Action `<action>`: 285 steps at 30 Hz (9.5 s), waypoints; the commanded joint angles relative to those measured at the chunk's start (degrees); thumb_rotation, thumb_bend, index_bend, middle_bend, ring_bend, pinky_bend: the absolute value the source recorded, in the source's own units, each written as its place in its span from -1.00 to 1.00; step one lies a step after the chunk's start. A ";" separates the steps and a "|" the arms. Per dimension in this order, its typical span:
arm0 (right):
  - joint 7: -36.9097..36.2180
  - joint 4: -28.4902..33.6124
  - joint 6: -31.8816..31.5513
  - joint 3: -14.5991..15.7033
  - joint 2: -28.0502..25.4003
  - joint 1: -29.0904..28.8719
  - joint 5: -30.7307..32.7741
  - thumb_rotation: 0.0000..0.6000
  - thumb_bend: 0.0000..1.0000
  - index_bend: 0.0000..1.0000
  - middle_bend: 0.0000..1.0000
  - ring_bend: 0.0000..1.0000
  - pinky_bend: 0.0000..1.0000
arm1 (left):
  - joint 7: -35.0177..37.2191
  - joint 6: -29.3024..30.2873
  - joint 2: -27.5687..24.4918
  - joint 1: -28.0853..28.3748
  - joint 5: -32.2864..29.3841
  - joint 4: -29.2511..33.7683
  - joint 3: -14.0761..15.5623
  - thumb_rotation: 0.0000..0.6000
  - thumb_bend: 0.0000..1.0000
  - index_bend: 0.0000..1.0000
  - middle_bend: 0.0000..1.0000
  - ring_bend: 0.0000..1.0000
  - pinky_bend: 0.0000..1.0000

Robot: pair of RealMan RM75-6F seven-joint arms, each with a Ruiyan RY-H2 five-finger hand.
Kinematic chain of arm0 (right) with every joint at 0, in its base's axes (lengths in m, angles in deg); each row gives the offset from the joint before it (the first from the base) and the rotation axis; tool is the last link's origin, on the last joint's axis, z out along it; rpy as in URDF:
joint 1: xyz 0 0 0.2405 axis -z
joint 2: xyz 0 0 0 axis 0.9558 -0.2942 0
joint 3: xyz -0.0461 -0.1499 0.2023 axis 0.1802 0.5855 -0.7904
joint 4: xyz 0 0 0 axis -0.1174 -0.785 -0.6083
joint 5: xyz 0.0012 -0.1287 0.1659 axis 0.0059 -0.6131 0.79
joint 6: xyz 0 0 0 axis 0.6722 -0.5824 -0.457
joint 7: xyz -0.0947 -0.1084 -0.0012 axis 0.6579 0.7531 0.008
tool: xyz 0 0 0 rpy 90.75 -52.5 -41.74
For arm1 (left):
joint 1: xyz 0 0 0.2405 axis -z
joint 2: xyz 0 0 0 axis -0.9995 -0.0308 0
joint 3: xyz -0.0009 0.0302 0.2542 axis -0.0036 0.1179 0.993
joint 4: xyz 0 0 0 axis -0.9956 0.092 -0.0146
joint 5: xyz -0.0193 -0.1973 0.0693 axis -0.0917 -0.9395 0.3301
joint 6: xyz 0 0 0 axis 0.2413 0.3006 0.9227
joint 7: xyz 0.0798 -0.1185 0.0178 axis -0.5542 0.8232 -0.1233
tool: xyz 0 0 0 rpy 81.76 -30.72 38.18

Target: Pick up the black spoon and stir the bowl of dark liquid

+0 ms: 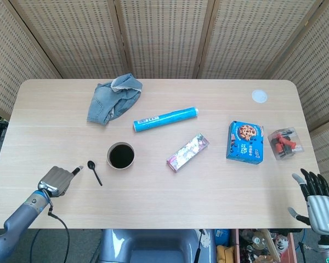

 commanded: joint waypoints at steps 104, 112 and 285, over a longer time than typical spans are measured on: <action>0.83 0.91 0.23 -0.58 -1.00 1.37 1.35 1.00 -0.57 -0.66 -0.72 -1.00 -1.00 | 4.83 4.57 11.39 13.02 -8.78 -11.85 8.62 1.00 0.53 -0.90 0.69 0.55 0.40; 0.64 0.89 -0.23 -0.58 -1.06 1.64 1.33 1.00 -0.57 -0.66 -0.72 -1.00 -1.00 | 5.45 3.69 8.70 12.78 -5.72 -6.25 9.76 1.00 0.53 -0.90 0.69 0.55 0.40; -1.35 -0.97 0.11 -0.58 -0.38 2.23 1.63 1.00 -0.57 -0.66 -0.72 -1.00 -1.00 | 41.46 17.56 29.34 -4.49 21.23 -49.35 -2.89 1.00 -0.31 -0.04 -0.80 -1.00 -1.00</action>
